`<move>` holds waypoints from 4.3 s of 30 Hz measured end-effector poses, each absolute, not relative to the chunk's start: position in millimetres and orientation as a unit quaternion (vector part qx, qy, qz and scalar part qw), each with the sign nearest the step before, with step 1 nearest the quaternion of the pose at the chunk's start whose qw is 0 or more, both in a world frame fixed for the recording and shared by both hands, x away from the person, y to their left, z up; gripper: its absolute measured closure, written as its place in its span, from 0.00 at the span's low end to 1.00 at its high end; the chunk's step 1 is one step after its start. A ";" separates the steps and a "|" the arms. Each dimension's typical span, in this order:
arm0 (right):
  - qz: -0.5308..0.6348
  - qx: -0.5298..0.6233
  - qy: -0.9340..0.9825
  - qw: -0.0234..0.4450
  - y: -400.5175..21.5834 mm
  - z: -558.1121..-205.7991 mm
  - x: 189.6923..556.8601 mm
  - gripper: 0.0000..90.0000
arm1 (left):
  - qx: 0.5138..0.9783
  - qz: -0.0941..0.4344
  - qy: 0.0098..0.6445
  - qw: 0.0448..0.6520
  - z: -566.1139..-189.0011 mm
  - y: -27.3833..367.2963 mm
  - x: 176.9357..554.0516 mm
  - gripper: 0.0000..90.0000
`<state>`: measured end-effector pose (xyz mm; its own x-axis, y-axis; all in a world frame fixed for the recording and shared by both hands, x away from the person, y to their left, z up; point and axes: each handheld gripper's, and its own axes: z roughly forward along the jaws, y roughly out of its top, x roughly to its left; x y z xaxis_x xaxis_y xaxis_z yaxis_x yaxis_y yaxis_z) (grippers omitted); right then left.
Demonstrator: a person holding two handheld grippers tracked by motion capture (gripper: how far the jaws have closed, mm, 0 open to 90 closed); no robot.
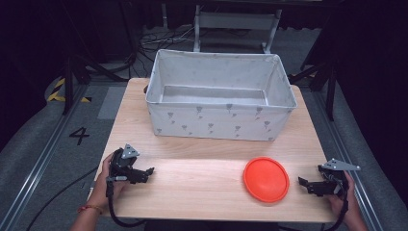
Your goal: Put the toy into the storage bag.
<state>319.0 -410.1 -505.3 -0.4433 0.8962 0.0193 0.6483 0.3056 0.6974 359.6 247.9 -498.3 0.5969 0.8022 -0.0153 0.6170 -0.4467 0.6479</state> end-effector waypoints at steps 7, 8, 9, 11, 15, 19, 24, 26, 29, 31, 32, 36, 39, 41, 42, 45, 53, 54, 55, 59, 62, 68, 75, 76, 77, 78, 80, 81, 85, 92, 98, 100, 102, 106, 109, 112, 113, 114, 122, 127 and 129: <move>0.328 0.477 0.794 0.185 -412.3 -505.3 318.7 0.00 | 0.848 0.141 0.401 0.317 -498.3 251.5 354.3 0.01; 0.328 0.476 0.795 0.185 -412.4 -505.2 318.7 0.00 | 0.849 0.137 0.402 0.316 -498.1 251.8 352.9 0.01; 0.328 0.476 0.795 0.185 -412.3 -505.2 318.8 0.00 | 0.847 0.141 0.403 0.316 -498.0 251.8 351.7 0.01; 0.328 0.475 0.795 0.185 -412.2 -505.3 318.6 0.00 | 0.844 0.143 0.408 0.317 -498.3 251.6 349.9 0.01; 0.329 0.469 0.800 0.179 -411.5 -504.8 317.4 0.00 | 0.844 0.143 0.410 0.314 -498.0 251.9 348.1 0.01; 0.321 0.458 0.812 0.169 -412.4 -502.7 318.4 0.00 | 0.846 0.140 0.406 0.315 -498.1 252.6 348.7 0.00; 0.304 0.463 0.817 0.159 -408.0 -495.6 324.0 0.20 | 0.847 0.137 0.404 0.316 -498.2 253.1 348.5 0.00; 0.323 0.455 0.815 0.156 -405.0 -488.8 324.4 0.24 | 0.847 0.138 0.404 0.316 -498.1 253.1 348.6 0.00; 0.339 0.455 0.810 0.148 -399.7 -480.8 325.5 0.22 | 0.847 0.137 0.404 0.316 -498.2 253.1 348.5 0.00; 0.349 0.440 0.816 0.136 -392.7 -473.8 326.5 0.20 | 0.847 0.137 0.404 0.317 -498.2 253.1 348.5 0.00; 0.350 0.434 0.820 0.132 -387.5 -471.1 327.4 0.17 | 0.847 0.138 0.404 0.316 -498.1 253.1 348.6 0.00; 0.349 0.403 0.839 0.113 -364.6 -464.6 332.5 0.19 | 0.847 0.138 0.404 0.316 -498.2 253.1 348.6 0.00; 0.341 0.384 0.851 0.107 -346.3 -464.6 338.7 0.21 | 0.847 0.138 0.404 0.316 -498.2 253.1 348.4 0.00; 0.338 0.375 0.857 0.101 -334.3 -467.3 344.1 0.22 | 0.847 0.139 0.405 0.316 -498.1 253.0 347.8 0.00; 0.333 0.371 0.861 0.097 -329.6 -469.3 346.5 0.22 | 0.847 0.139 0.405 0.316 -498.1 253.1 347.6 0.00; 0.316 0.367 0.871 0.085 -318.5 -476.9 353.3 0.21 | 0.847 0.139 0.405 0.316 -498.1 253.1 347.5 0.00; 0.307 0.376 0.870 0.086 -310.1 -488.0 353.2 0.17 | 0.847 0.138 0.403 0.317 -498.2 253.5 347.6 0.00; 0.306 0.376 0.870 0.087 -309.7 -488.1 352.8 0.17 | 0.847 0.138 0.403 0.317 -498.2 253.4 347.6 0.00; 0.308 0.377 0.869 0.085 -309.6 -488.1 352.5 0.17 | 0.847 0.138 0.403 0.317 -498.2 253.4 347.6 0.00; 0.316 0.371 0.868 0.092 -305.8 -490.0 345.8 0.16 | 0.847 0.137 0.403 0.317 -498.2 253.6 347.5 0.00; 0.314 0.376 0.866 0.095 -303.7 -490.0 343.0 0.16 | 0.848 0.137 0.402 0.316 -498.0 253.9 347.5 0.00; 0.319 0.389 0.859 0.096 -307.9 -487.1 345.6 0.35 | 0.848 0.137 0.402 0.316 -498.0 253.9 347.5 0.00; 0.329 0.393 0.853 0.097 -317.9 -479.6 349.6 0.66 | 0.848 0.137 0.403 0.316 -498.0 253.8 347.4 0.00; 0.332 0.377 0.858 0.108 -317.0 -474.4 349.4 0.72 | 0.848 0.138 0.402 0.317 -498.2 253.7 348.0 0.00; 0.331 0.374 0.859 0.111 -316.2 -473.0 349.1 0.73 | 0.848 0.137 0.403 0.317 -498.2 253.5 348.2 0.00; 0.331 0.374 0.859 0.111 -316.2 -473.0 349.1 0.73 | 0.848 0.137 0.403 0.317 -498.2 253.5 348.2 0.00; 0.332 0.365 0.862 0.117 -314.2 -468.6 348.1 0.76 | 0.847 0.139 0.403 0.318 -498.3 253.3 348.9 0.00; 0.336 0.362 0.862 0.118 -314.5 -465.6 347.6 0.78 | 0.847 0.139 0.403 0.318 -498.4 253.3 348.9 0.00; 0.365 0.344 0.859 0.106 -317.8 -444.3 342.2 0.88 | 0.847 0.139 0.403 0.318 -498.3 253.3 348.9 0.00; 0.367 0.287 0.877 0.115 -300.5 -411.8 334.6 0.91 | 0.847 0.139 0.403 0.318 -498.3 253.2 348.9 0.00; 0.343 0.241 0.897 0.138 -277.9 -388.9 328.0 0.91 | 0.847 0.139 0.403 0.318 -498.3 253.3 348.9 0.00; 0.342 0.237 0.899 0.138 -276.4 -385.7 327.8 0.91 | 0.847 0.139 0.403 0.318 -498.3 253.3 348.9 0.00; 0.345 0.230 0.899 0.141 -274.6 -377.1 328.1 0.92 | 0.847 0.137 0.404 0.317 -498.3 253.1 348.7 0.00; 0.339 0.223 0.901 0.154 -274.7 -365.8 330.4 0.92 | 0.847 0.140 0.404 0.317 -498.2 253.2 348.0 0.01; 0.334 0.218 0.904 0.153 -274.9 -359.9 332.3 0.92 | 0.846 0.138 0.405 0.317 -498.2 253.2 348.0 0.01; 0.328 0.211 0.907 0.157 -275.3 -353.2 332.9 0.92 | 0.847 0.137 0.403 0.318 -498.3 253.4 348.7 0.00; 0.328 0.211 0.907 0.157 -275.3 -353.2 332.9 0.92 | 0.847 0.139 0.402 0.318 -498.3 253.5 348.9 0.00; 0.329 0.212 0.906 0.160 -277.0 -348.2 333.1 0.92 | 0.847 0.137 0.403 0.318 -498.3 253.4 348.6 0.00; 0.338 0.211 0.903 0.164 -286.5 -329.2 329.1 0.92 | 0.847 0.138 0.403 0.318 -498.3 253.4 348.6 0.00; 0.342 0.205 0.901 0.168 -294.6 -312.9 326.3 0.92 | 0.847 0.138 0.403 0.318 -498.3 253.4 348.6 0.00; 0.341 0.204 0.901 0.172 -297.8 -304.8 326.0 0.92 | 0.847 0.138 0.403 0.318 -498.3 253.4 348.6 0.00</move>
